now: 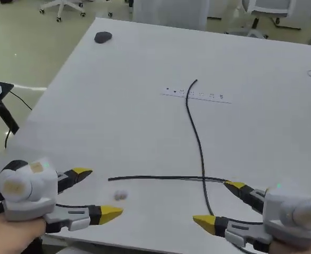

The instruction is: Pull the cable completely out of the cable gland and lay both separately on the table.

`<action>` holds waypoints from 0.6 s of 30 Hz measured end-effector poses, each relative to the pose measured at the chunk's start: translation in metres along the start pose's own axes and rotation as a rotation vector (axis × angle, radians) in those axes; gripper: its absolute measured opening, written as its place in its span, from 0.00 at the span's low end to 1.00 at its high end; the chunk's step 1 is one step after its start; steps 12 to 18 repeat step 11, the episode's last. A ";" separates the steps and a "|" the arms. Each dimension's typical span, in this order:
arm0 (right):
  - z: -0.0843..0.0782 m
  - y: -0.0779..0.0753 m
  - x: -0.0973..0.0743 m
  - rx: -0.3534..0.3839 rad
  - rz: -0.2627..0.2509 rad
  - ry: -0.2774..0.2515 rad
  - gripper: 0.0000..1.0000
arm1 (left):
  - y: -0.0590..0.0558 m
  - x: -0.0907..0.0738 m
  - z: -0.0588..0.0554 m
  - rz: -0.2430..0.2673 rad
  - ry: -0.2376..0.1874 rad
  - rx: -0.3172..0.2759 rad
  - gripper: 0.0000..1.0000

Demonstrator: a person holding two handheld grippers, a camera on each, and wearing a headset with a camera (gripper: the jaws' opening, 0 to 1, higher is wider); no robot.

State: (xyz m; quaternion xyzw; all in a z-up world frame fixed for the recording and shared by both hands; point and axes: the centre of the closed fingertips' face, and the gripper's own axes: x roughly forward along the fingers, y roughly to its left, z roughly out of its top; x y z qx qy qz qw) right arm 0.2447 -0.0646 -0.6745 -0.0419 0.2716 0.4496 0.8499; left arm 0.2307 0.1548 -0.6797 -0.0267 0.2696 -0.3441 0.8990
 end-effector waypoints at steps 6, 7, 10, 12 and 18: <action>-0.012 -0.005 -0.013 0.038 -0.007 -0.011 0.89 | -0.001 -0.008 -0.006 0.024 0.009 -0.026 0.90; -0.016 -0.007 -0.015 0.049 -0.007 -0.006 0.91 | 0.000 -0.009 -0.006 0.030 0.007 -0.030 0.91; -0.018 -0.008 -0.018 0.055 -0.006 -0.008 0.96 | 0.006 -0.013 -0.006 0.049 0.000 -0.040 0.93; -0.019 -0.008 -0.018 0.061 -0.002 -0.006 0.98 | 0.008 -0.014 -0.007 0.055 -0.001 -0.043 0.94; -0.019 -0.008 -0.018 0.061 -0.002 -0.006 0.98 | 0.008 -0.014 -0.007 0.055 -0.001 -0.043 0.94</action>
